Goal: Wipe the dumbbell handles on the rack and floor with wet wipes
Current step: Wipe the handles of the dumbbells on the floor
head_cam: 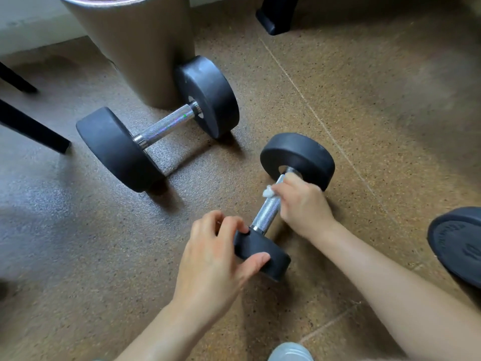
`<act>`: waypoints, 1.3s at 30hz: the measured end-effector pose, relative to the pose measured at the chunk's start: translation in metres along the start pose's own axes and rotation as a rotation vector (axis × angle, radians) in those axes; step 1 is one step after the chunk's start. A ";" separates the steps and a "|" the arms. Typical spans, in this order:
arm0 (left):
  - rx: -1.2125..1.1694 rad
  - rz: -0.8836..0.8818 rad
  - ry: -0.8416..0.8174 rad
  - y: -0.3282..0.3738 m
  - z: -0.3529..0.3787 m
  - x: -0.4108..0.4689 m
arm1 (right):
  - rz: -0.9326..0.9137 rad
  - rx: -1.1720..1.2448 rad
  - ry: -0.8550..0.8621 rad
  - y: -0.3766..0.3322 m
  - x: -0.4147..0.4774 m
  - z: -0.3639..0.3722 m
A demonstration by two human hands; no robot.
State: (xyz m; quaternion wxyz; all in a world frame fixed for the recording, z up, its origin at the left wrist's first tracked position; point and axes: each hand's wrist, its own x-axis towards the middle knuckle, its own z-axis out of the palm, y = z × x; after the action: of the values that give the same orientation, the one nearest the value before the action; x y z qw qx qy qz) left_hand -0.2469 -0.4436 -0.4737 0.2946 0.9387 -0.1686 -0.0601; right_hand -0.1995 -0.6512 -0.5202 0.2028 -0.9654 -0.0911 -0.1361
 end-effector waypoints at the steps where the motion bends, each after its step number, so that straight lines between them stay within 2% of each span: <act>1: 0.009 0.015 -0.002 0.002 0.002 -0.001 | 0.070 -0.042 0.085 0.010 0.009 0.000; 3: 0.012 0.043 -0.003 0.003 0.003 -0.003 | 0.122 0.010 0.069 0.005 0.003 0.001; 6: -0.024 0.048 -0.005 0.003 0.002 -0.006 | -0.076 0.094 -0.113 -0.015 -0.027 0.002; 7: -0.037 0.047 0.001 0.002 0.002 -0.005 | -0.102 0.083 -0.121 -0.009 -0.023 -0.002; 10: -0.100 0.030 0.018 -0.002 0.006 -0.005 | 0.107 0.003 0.077 0.018 0.006 -0.003; 11: -0.101 0.023 0.029 -0.003 0.007 -0.005 | 0.149 0.023 0.071 0.015 0.004 0.000; 12: -0.092 0.013 0.035 -0.004 0.009 -0.007 | 0.133 0.060 0.005 0.005 -0.004 0.001; 15: -0.082 -0.007 0.029 -0.004 0.009 -0.006 | -0.061 0.118 -0.161 -0.013 -0.027 -0.001; 16: -0.073 0.003 0.017 -0.004 0.009 -0.005 | -0.059 0.116 -0.163 -0.008 -0.020 -0.006; 19: -0.037 0.049 -0.030 -0.001 0.006 -0.002 | 0.096 0.044 0.021 0.010 -0.002 -0.007; 23: -0.056 0.093 -0.048 0.006 0.004 -0.003 | 0.157 0.207 -0.154 0.001 -0.024 -0.014; 26: -0.086 0.126 -0.061 0.010 0.007 -0.001 | 0.174 0.149 -0.243 0.014 -0.018 -0.024; 29: -0.090 0.151 -0.119 0.016 0.011 0.000 | 0.203 0.037 -0.055 0.020 -0.012 -0.021; 30: -0.084 0.161 -0.145 0.018 0.012 0.001 | 0.237 0.027 -0.040 0.017 -0.016 -0.020; 32: -0.083 0.205 -0.199 0.021 0.013 0.005 | 0.201 0.047 -0.085 0.007 -0.033 -0.020; 35: -0.154 0.203 -0.313 0.030 0.007 0.016 | -0.006 0.068 -0.169 0.011 -0.051 -0.026; 39: 0.046 0.126 -0.464 0.054 0.003 0.034 | 0.148 0.014 0.010 0.038 -0.032 -0.028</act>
State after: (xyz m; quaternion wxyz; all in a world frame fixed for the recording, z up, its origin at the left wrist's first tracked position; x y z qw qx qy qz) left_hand -0.2306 -0.4993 -0.4459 0.2297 0.8938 -0.2914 -0.2518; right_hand -0.2277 -0.7008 -0.5194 0.2195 -0.9674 -0.0194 -0.1250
